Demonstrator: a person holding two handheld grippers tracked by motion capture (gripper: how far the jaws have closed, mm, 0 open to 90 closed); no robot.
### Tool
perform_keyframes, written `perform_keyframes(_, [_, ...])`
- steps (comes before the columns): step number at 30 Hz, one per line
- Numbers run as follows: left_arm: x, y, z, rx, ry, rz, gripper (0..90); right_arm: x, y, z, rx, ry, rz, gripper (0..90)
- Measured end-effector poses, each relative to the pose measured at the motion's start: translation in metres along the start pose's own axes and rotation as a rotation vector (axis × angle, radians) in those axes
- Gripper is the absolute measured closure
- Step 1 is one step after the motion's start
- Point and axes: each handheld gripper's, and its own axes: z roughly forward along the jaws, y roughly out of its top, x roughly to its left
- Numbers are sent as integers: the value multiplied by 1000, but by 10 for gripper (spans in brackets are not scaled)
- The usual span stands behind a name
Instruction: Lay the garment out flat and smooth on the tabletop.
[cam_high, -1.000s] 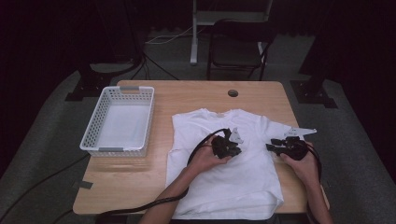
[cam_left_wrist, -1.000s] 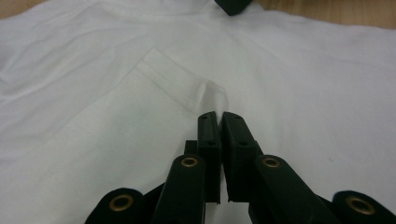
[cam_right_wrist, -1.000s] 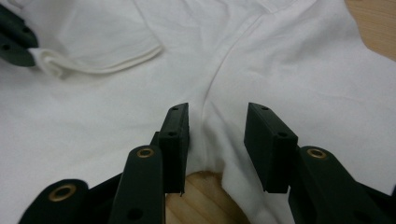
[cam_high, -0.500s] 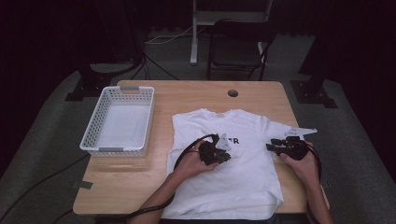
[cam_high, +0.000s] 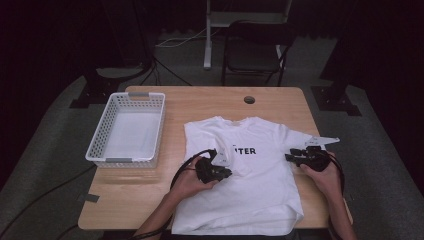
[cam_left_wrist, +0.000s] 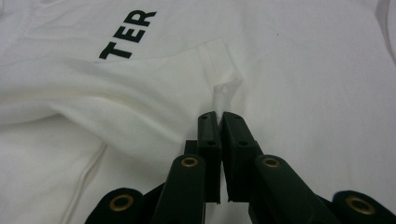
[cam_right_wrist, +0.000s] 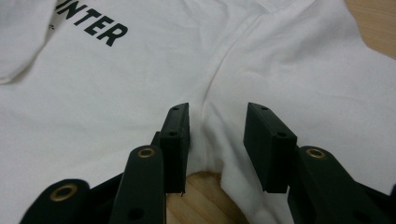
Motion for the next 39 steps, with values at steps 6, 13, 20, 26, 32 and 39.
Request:
perform_keyframes(6, [-7,-16,-14,-6,4,-9,872,0,0,0,0,2,2,600])
perform_keyframes(13, [-14,-26,-26,-14,14,-16,871,-1,0,0,-1,4,6,600])
perform_keyframes(20, [-20,-31,-33,-20,9,-22,834,-1,0,0,-1,3,5,600])
perform_keyframes(26, [-20,-14,-34,-74,12,-9,702,0,1,1,0,-2,4,600])
perform_keyframes(32, [-18,4,-15,-57,2,9,662,0,0,1,-1,-4,2,599])
perform_keyframes(39, [-12,19,13,-30,-20,-13,641,0,0,1,-1,-4,3,599])
